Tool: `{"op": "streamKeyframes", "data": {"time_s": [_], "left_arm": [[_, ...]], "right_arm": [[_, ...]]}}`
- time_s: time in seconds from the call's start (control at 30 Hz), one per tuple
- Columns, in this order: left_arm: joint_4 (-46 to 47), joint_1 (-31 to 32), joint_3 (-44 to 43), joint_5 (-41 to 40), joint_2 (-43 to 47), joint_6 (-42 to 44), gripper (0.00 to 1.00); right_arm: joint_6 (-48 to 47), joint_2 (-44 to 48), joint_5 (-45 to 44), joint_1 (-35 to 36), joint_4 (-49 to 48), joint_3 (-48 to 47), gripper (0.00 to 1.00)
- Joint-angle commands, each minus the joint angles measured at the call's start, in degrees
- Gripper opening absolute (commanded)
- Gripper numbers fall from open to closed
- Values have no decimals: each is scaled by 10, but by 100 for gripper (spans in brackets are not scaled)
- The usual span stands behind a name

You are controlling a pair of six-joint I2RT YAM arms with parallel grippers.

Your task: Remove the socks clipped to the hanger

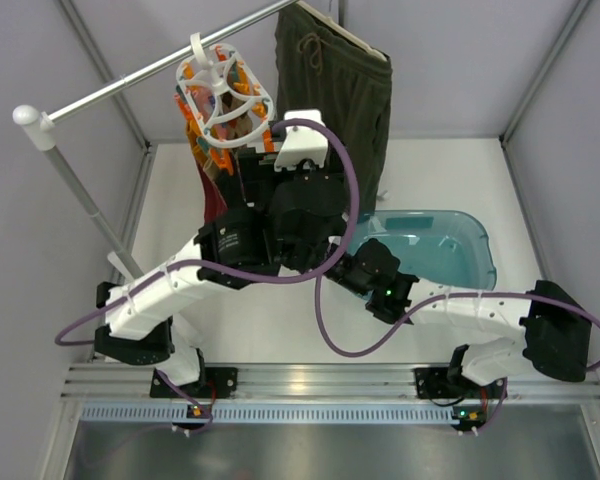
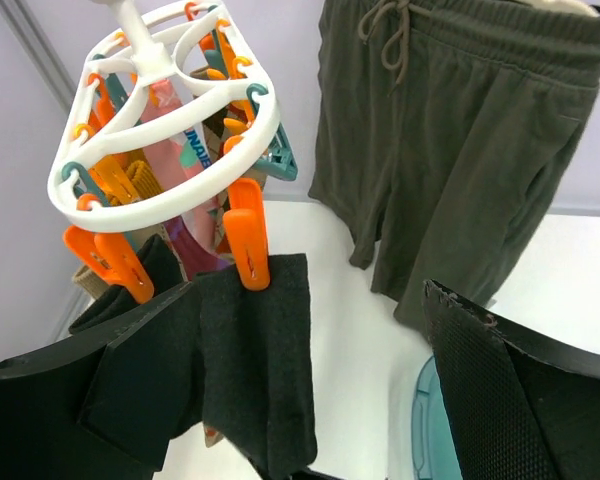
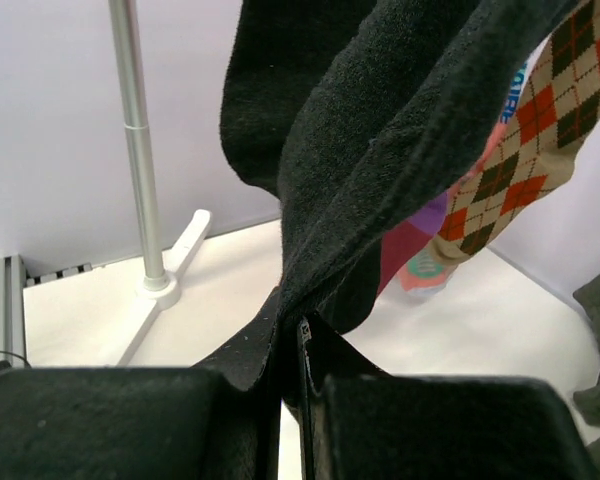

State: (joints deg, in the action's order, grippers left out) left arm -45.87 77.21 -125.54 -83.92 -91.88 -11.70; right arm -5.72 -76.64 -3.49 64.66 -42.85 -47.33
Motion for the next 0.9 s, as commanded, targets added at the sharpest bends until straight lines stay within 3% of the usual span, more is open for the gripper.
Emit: {"op": "streamKeyframes", "data": {"time_s": [0.0, 0.4, 0.87], "left_arm": [[11, -19, -15, -62, -5, 15, 95], [10, -144, 93, 16, 39, -36, 91], [11, -155, 21, 38, -27, -2, 87]], "right_arm": [[-31, 4, -7, 13, -29, -21, 0], [-81, -10, 19, 13, -26, -22, 0], [-121, -42, 16, 13, 7, -43, 0]]}}
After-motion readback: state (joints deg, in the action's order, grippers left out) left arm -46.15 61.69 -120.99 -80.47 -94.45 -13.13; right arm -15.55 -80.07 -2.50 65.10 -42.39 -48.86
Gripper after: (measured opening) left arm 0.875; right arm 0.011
